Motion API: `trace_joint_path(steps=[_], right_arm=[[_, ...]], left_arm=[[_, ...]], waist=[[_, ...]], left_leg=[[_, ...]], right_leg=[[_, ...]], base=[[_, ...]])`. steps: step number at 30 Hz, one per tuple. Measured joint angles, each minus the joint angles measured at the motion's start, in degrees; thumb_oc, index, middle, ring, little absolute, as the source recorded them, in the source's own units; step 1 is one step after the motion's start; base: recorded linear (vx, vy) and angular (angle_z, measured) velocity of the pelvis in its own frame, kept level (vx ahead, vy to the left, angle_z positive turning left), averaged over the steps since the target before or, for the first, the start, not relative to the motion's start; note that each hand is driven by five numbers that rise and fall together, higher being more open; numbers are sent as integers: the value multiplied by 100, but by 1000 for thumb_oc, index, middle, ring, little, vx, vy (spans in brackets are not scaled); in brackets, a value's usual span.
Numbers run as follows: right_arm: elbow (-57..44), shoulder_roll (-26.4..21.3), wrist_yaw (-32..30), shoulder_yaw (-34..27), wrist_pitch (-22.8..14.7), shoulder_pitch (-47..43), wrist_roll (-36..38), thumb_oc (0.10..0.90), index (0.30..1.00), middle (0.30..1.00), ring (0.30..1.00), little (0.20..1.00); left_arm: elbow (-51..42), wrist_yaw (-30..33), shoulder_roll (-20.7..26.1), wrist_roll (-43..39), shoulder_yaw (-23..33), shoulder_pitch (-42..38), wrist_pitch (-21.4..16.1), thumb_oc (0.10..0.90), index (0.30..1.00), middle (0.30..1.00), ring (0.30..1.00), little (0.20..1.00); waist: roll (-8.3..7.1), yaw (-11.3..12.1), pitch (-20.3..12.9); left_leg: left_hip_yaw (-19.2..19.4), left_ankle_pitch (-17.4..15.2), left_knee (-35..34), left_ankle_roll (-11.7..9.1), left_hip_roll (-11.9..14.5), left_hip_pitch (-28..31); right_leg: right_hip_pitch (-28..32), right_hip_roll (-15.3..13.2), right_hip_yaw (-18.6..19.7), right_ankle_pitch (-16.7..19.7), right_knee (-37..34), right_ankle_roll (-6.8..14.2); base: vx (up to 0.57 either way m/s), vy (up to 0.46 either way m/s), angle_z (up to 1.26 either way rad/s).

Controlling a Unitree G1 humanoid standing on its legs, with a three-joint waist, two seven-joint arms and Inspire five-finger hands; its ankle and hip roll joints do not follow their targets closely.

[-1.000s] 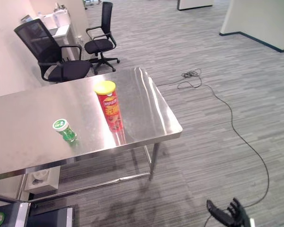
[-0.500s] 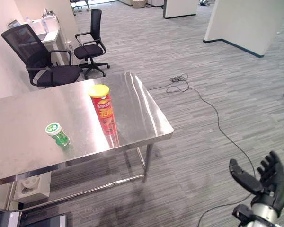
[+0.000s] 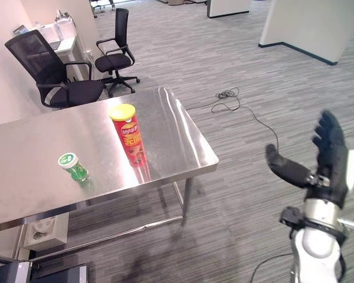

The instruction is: Put the goods on the table back onto the shelves and tidy them up.

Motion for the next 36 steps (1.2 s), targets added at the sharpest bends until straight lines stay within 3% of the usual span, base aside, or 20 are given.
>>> trace_joint_path(steps=[3, 6, 13, 23, 32, 36], right_arm=[[15, -527, 27, 385, -18, -167, 7, 800, 900, 900, 900, 900], [47, -758, 127, 689, -23, -413, 42, 800, 900, 900, 900, 900], [907, -944, 184, 1257, -202, -874, 696, 800, 900, 900, 900, 900], [966, -1008, 441, 1888, -217, -907, 1854, 800, 900, 900, 900, 900], [958, -1003, 505, 2139, -439, -1276, 2308, 800, 900, 900, 900, 900], [960, -1372, 516, 2460, -474, -1392, 2310, 800, 900, 900, 900, 900]], left_arm=[[-94, 3, 40, 3, -118, -42, -4, 800, 900, 900, 900, 900], [-218, -3, 92, 18, -219, -40, -2, 800, 900, 900, 900, 900], [-311, -11, 165, 58, -218, -40, -14, 800, 900, 900, 900, 900], [-388, -28, 154, 54, -213, -23, -37, 800, 900, 900, 900, 900], [-405, -32, 164, 51, -215, -21, -120, 800, 900, 900, 900, 900], [-406, -32, 166, 51, -221, -21, -120, 800, 900, 900, 900, 900]], waist=[[-50, 209, 37], [-101, 277, 70], [-232, 392, 169], [-223, 482, 216], [-246, 558, 230], [-244, 558, 228]], left_leg=[[-43, 0, 0, 0, 0, 9], [-118, 1, 0, 0, 0, 14], [-134, 1, 1, 1, -1, 104], [-171, 1, 1, 1, -1, 109], [-310, 1, 1, 1, -2, 102], [-321, 1, 1, 1, -1, 102]], right_leg=[[44, 0, -56, -1, -16, 0], [140, 0, -138, 0, -77, -1], [286, 1, -181, 4, -153, -7], [396, 4, -287, 5, -206, -12], [437, 8, -380, 5, -207, -12], [444, 9, -390, 5, -207, -12]], base=[[-7, 3, 6], [-10, 9, 14], [-3, 5, 2], [3, 4, 3], [9, -2, 5], [0, 0, 0]])
